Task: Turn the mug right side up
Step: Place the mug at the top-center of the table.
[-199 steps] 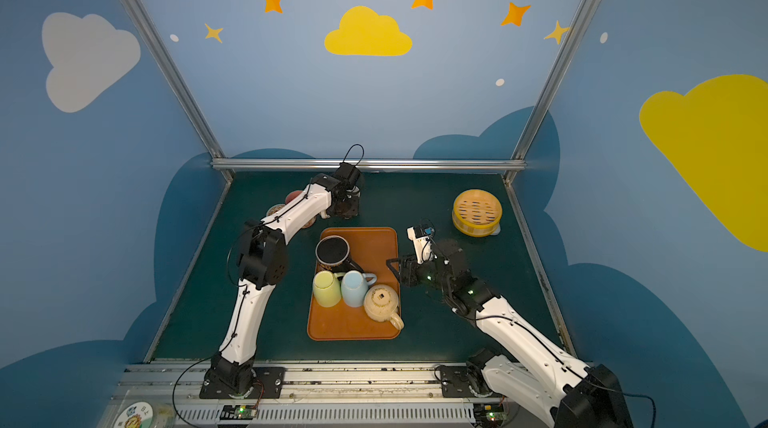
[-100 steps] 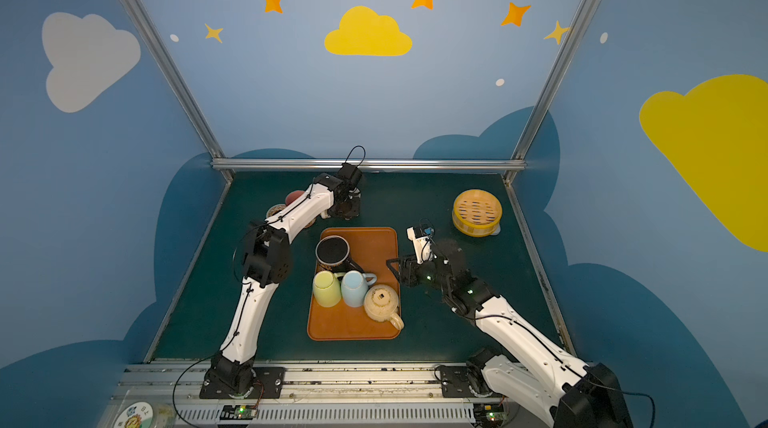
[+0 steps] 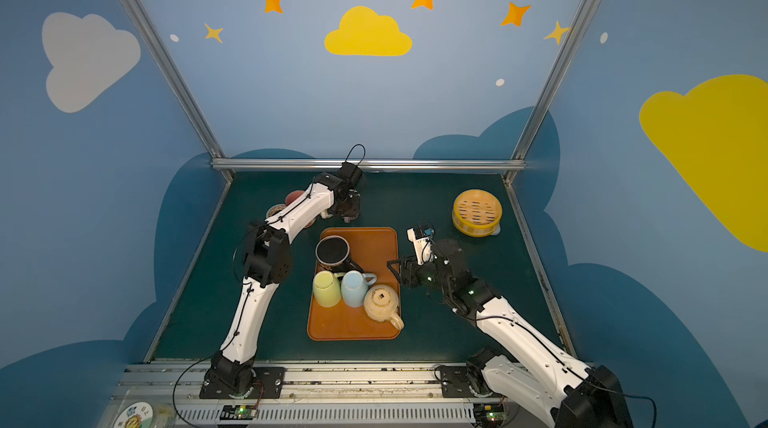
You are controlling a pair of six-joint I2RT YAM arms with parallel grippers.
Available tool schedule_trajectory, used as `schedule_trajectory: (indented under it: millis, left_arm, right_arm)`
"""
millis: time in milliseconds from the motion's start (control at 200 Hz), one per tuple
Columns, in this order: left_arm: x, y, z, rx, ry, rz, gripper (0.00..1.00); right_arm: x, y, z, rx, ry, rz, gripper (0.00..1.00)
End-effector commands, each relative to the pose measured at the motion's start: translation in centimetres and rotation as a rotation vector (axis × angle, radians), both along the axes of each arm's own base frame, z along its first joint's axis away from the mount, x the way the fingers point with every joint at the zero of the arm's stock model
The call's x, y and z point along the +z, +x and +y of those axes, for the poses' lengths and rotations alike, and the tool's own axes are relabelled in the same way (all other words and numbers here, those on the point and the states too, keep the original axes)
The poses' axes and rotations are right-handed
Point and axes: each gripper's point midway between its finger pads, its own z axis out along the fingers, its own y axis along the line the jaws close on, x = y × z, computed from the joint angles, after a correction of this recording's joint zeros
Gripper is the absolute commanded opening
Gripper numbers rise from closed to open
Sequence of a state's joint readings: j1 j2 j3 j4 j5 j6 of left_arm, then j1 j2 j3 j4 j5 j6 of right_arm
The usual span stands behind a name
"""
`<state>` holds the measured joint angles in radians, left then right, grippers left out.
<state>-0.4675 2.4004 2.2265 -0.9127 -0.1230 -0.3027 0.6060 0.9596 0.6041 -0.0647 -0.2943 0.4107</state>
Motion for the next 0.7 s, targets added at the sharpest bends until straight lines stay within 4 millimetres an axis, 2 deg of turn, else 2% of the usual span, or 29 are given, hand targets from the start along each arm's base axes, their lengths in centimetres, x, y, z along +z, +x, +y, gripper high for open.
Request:
schedule_trajectory:
  millis: [0, 105, 180, 200, 295, 541, 696]
  left_arm:
    - [0.8, 0.2, -0.3, 0.006, -0.003, -0.021, 0.42]
    - [1.5, 0.1, -0.7, 0.0, -0.013, -0.031, 0.47]
    - [2.3, 0.0, -0.9, -0.006, -0.021, -0.044, 0.52]
    - [2.6, 0.0, -1.0, -0.008, -0.023, -0.048, 0.53]
    - [4.3, -0.2, -1.2, -0.014, -0.038, -0.073, 0.58]
    - [11.1, -1.4, -1.6, -0.046, -0.105, -0.177, 0.66]
    - [15.4, -3.7, -1.7, -0.075, -0.175, -0.246, 0.68]
  right_arm:
    - [1.8, 0.0, 0.0, 0.003, 0.005, -0.037, 0.59]
    - [2.0, -0.3, 0.0, 0.013, -0.011, -0.029, 0.59]
    - [1.2, -0.8, -0.3, 0.024, -0.039, -0.007, 0.59]
    - [2.3, -0.7, -0.1, 0.029, -0.032, -0.023, 0.59]
    - [2.1, -1.3, -0.3, 0.048, -0.068, 0.0, 0.59]
    - [0.3, -3.3, -1.0, 0.076, -0.205, 0.101, 0.58]
    - [-1.6, -4.7, -1.7, 0.059, -0.307, 0.156, 0.58]
